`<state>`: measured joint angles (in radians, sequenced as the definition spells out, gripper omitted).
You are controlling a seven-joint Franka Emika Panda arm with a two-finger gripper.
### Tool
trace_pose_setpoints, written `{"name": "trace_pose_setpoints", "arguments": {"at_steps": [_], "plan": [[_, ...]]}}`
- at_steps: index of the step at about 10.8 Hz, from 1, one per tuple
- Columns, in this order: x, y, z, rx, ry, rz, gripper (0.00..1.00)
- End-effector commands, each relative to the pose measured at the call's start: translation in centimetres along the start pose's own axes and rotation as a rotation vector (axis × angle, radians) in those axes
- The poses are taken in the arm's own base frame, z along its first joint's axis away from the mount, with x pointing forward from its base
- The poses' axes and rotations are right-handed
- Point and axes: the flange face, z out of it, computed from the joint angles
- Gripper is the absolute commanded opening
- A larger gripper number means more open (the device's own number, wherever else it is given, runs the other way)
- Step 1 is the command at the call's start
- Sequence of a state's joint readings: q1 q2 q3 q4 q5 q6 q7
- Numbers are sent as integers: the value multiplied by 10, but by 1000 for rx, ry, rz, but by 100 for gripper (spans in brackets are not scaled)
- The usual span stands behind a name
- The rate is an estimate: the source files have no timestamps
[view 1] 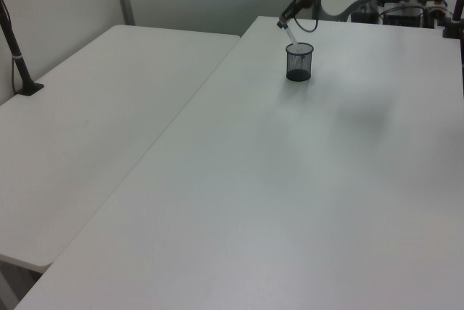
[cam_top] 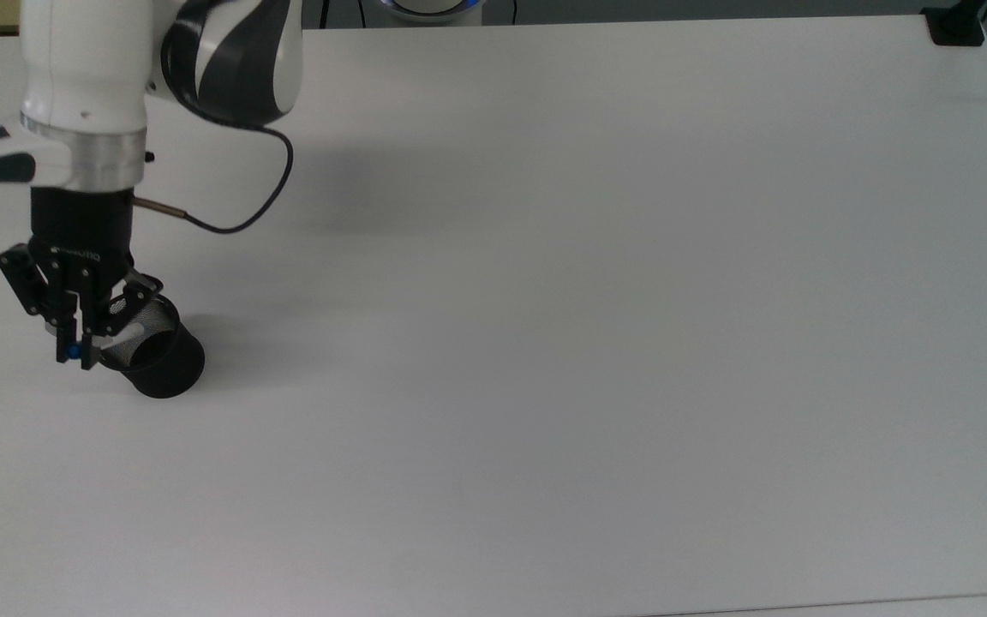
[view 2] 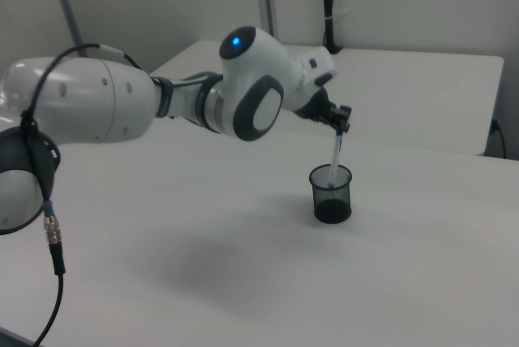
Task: Remove the marker
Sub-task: 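Lift the marker up out of the cup and carry it aside, then lower the marker onto the table beside the cup and release it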
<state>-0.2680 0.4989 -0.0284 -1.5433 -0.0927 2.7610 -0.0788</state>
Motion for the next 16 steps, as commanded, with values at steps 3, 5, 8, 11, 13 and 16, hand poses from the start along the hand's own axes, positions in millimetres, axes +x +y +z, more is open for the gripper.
{"name": "trace_pose_setpoints", "arguments": {"at_steps": [3, 5, 8, 11, 13, 16], "plan": [[23, -41, -67, 46, -65, -97, 8], [12, -86, -69, 103, -208, -144, 9], [-12, -142, -57, 173, -363, -195, 10], [-34, -184, -25, 231, -411, -197, 11], [-52, -202, -1, 239, -450, -221, 14], [-58, -218, 13, 248, -413, -230, 50]]}}
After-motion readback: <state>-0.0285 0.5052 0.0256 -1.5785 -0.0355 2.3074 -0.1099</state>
